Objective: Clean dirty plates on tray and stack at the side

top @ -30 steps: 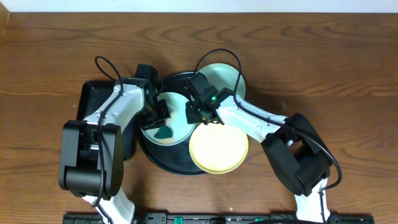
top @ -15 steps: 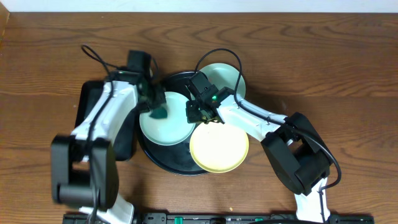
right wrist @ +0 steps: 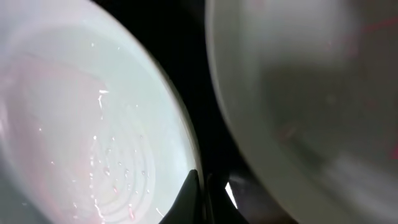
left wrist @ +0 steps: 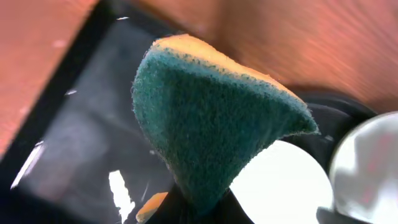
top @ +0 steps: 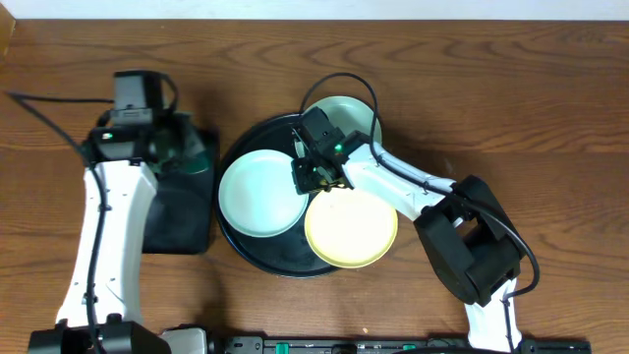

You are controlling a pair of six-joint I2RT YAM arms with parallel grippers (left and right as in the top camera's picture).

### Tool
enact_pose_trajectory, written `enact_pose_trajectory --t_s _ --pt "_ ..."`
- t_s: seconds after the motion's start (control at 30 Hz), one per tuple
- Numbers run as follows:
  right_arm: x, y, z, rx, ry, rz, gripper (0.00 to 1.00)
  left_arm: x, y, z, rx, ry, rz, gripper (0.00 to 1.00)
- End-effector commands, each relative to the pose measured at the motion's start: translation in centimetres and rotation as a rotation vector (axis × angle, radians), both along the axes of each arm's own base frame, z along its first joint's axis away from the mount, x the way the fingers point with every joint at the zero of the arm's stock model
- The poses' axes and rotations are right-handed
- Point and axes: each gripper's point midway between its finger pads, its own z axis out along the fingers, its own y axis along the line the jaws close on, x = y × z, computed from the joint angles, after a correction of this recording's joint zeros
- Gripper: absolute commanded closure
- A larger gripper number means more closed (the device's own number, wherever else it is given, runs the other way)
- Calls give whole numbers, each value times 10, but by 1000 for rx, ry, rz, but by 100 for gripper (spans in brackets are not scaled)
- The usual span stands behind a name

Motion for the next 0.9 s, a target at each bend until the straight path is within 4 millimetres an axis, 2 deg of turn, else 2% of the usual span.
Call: enact_pose_trajectory --t_s 0.0,0.13,0.27,0.43,0.73,0.87 --pt "8 11 37 14 -107 103 99 -4 25 6 37 -4 55 93" --pt "13 4 61 -42 -188 124 99 -7 41 6 38 -3 101 92" --pt "21 -14 88 -172 -330 104 99 -9 49 6 38 -3 124 93" --pt "26 -32 139 -389 -591 64 99 -9 50 6 38 -3 128 92" --pt "3 -38 214 -676 -957 -30 99 -10 50 6 38 -2 128 92" --pt "-11 -31 238 -759 -1077 -50 99 -10 50 6 38 -2 128 93"
